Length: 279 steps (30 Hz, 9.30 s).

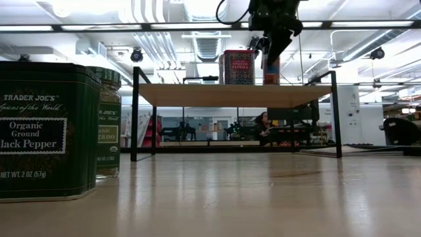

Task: Shelf spices
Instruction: Put the orange seasoning bottle on the shelf, then put the brown seasoning bottle on the shelf

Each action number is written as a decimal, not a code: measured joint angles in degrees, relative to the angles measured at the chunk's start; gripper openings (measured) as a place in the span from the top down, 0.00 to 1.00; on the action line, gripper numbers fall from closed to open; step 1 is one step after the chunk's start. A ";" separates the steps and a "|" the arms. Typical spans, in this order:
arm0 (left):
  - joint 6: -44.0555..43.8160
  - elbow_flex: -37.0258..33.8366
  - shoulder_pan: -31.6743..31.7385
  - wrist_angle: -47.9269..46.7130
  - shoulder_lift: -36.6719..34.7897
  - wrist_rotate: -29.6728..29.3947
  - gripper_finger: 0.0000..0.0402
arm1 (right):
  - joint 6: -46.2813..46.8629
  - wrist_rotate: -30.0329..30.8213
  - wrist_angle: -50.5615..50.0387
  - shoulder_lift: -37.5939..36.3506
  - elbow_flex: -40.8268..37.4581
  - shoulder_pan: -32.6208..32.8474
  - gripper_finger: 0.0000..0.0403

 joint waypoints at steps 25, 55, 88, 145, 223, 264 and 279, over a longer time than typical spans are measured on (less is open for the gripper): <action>-0.46 0.00 0.00 0.01 0.00 0.12 0.38 | -2.37 0.04 1.93 0.07 -2.63 -0.95 0.53; -1.33 0.00 0.00 -2.10 0.00 0.04 0.38 | -2.51 2.59 3.28 3.07 -3.17 -2.00 0.53; -3.00 0.00 0.00 -3.56 0.00 0.07 0.37 | 0.68 2.45 3.51 -3.90 -2.71 -1.56 0.29; 0.06 0.00 -5.72 7.69 13.28 12.52 0.44 | 43.76 7.78 11.52 -8.95 -9.87 65.94 0.48; -11.77 -3.45 -6.43 6.48 14.10 7.43 0.42 | 88.74 23.60 24.48 19.15 -20.52 80.34 0.29; -11.58 -3.45 -6.38 6.16 14.10 7.45 0.44 | 84.23 23.45 29.66 19.15 -24.59 79.05 0.58; -10.66 -3.45 -6.37 6.08 14.08 7.45 0.43 | 81.23 23.93 25.08 18.71 -24.61 78.55 0.58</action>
